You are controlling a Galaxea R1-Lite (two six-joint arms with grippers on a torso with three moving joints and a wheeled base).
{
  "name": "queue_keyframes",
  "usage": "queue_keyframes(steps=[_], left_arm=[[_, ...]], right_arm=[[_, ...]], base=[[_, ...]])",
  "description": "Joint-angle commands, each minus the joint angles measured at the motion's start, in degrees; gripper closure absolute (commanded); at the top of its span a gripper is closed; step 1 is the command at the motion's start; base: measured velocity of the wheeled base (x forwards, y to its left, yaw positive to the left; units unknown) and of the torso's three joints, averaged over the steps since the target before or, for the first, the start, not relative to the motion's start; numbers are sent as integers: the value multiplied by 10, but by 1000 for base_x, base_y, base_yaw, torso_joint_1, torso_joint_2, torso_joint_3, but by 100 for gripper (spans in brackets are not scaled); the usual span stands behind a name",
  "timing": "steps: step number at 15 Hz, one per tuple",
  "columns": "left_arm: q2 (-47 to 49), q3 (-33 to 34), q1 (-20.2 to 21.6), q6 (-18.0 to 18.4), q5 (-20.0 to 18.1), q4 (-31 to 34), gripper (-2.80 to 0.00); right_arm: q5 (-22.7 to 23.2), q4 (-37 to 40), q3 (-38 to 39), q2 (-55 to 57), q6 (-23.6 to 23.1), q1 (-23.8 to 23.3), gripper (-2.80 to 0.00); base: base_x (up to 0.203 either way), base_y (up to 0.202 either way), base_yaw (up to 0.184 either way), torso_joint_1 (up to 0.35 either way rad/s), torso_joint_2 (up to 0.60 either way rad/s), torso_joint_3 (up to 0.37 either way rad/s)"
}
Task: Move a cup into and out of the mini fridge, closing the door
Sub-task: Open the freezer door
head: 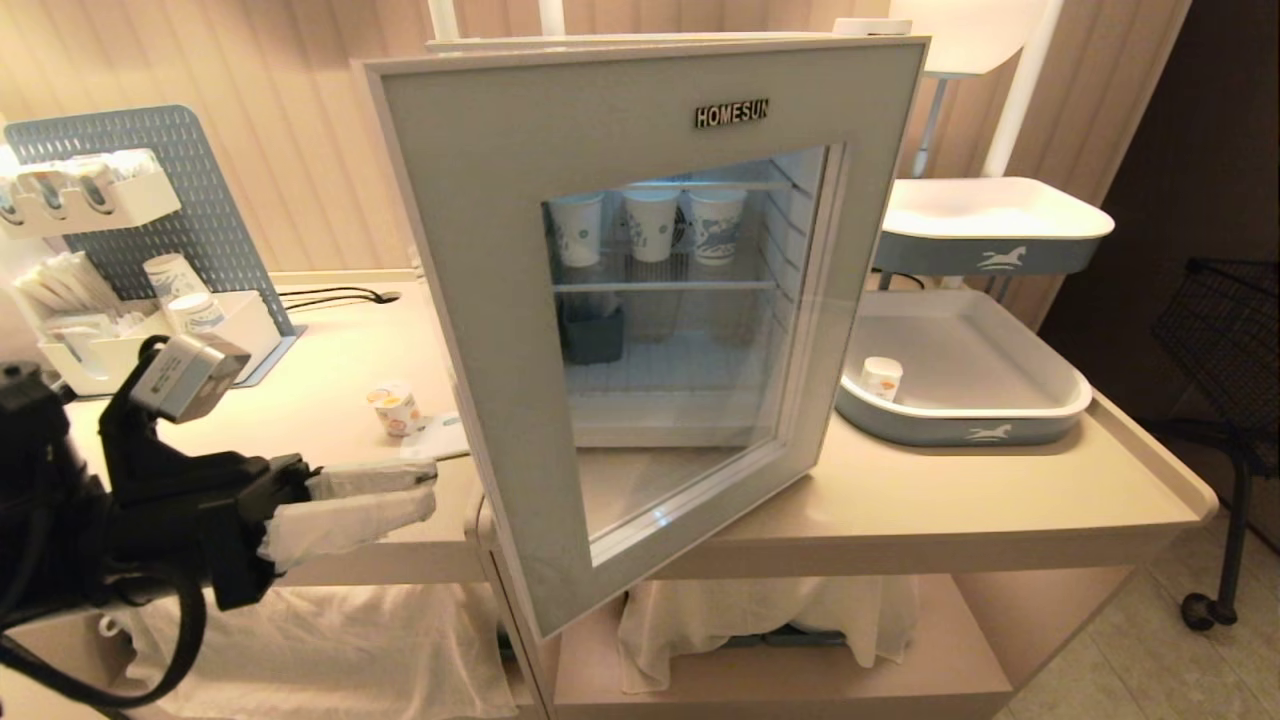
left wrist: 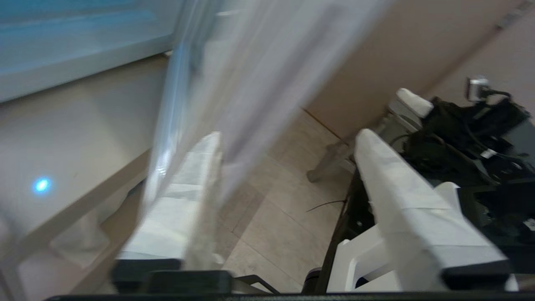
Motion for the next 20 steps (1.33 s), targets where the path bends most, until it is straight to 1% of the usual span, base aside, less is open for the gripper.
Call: queue_keyframes(steps=[1, 3, 4, 5, 7, 8, 9, 10, 11, 12, 14, 17, 18, 19, 20], left_arm=[[-7, 25, 29, 6, 35, -1, 0], [33, 23, 31, 39, 131, 1, 0], [55, 21, 19, 54, 179, 1, 0], [69, 22, -16, 64, 225, 1, 0], [92, 25, -125, 71, 321, 0, 0], [102, 23, -185, 70, 360, -1, 0], [111, 16, -242, 62, 385, -1, 0], [119, 0, -292, 43, 403, 0, 0], [123, -25, -339, 14, 414, 2, 0], [120, -42, -377, -7, 419, 5, 0], [104, -58, -441, -26, 424, 15, 0], [97, -65, -520, -35, 424, 17, 0], [85, -58, -551, -37, 417, 18, 0], [68, -46, -585, -35, 398, 18, 0], [49, -33, -610, -16, 364, 18, 0]], right_arm=[[0, 0, 0, 0, 0, 0, 0], [0, 0, 0, 0, 0, 0, 0], [0, 0, 0, 0, 0, 0, 0], [0, 0, 0, 0, 0, 0, 0], [0, 0, 1, 0, 0, 0, 0], [0, 0, 0, 0, 0, 0, 0], [0, 0, 0, 0, 0, 0, 0], [0, 0, 0, 0, 0, 0, 0], [0, 0, 0, 0, 0, 0, 0], [0, 0, 0, 0, 0, 0, 0], [0, 0, 0, 0, 0, 0, 0], [0, 0, 0, 0, 0, 0, 0], [0, 0, 1, 0, 0, 0, 0], [0, 0, 0, 0, 0, 0, 0], [0, 0, 0, 0, 0, 0, 0]], base=[[0, 0, 0, 0, 0, 0], [0, 0, 0, 0, 0, 0], [0, 0, 0, 0, 0, 0], [0, 0, 0, 0, 0, 0], [0, 0, 0, 0, 0, 0], [0, 0, 0, 0, 0, 0], [0, 0, 0, 0, 0, 0], [0, 0, 0, 0, 0, 0], [0, 0, 0, 0, 0, 0], [0, 0, 0, 0, 0, 0], [0, 0, 0, 0, 0, 0], [0, 0, 0, 0, 0, 0], [0, 0, 0, 0, 0, 0], [0, 0, 0, 0, 0, 0], [0, 0, 0, 0, 0, 0]])
